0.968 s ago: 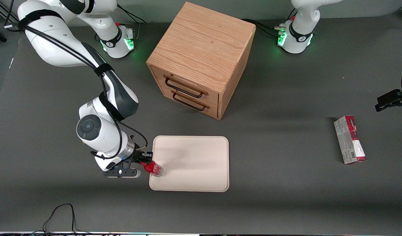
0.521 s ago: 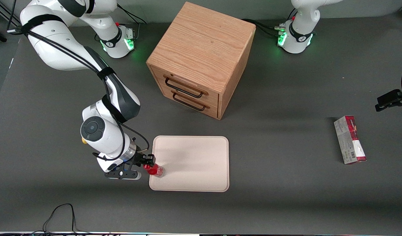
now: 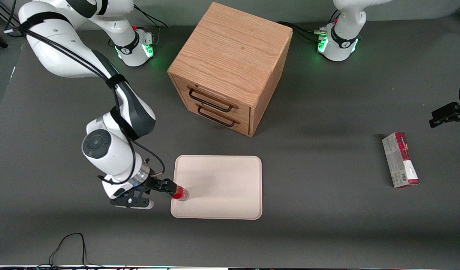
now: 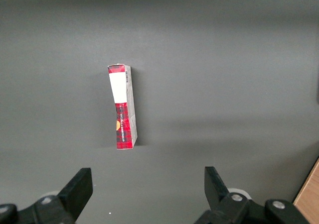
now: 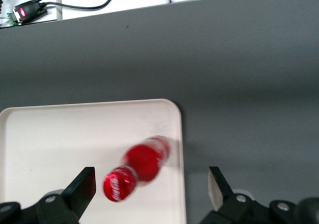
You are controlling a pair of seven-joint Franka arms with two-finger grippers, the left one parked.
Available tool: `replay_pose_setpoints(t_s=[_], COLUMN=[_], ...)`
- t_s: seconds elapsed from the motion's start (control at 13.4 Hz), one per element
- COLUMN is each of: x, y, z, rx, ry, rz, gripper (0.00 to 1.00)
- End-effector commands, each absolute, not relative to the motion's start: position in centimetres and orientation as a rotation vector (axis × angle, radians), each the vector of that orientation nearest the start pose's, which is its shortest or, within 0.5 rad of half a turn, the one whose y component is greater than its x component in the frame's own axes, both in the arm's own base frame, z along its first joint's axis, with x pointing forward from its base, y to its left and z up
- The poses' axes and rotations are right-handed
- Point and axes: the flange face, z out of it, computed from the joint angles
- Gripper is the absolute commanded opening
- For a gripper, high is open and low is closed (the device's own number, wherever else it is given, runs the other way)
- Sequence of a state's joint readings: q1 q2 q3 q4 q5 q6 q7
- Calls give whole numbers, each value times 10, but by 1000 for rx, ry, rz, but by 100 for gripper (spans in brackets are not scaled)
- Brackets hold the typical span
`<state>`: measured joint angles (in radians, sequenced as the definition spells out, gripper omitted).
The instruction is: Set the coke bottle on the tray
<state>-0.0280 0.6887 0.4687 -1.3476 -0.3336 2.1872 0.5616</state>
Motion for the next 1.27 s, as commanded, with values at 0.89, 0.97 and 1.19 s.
replay_pose_setpoints(t_s=[0.89, 0.97, 1.19], x=[546, 540, 537], y=[11, 11, 9], z=[564, 572, 578], rx=[-3068, -3067, -3065], ry=[-7, -9, -2], rz=[24, 24, 12], gripper=[100, 100, 100])
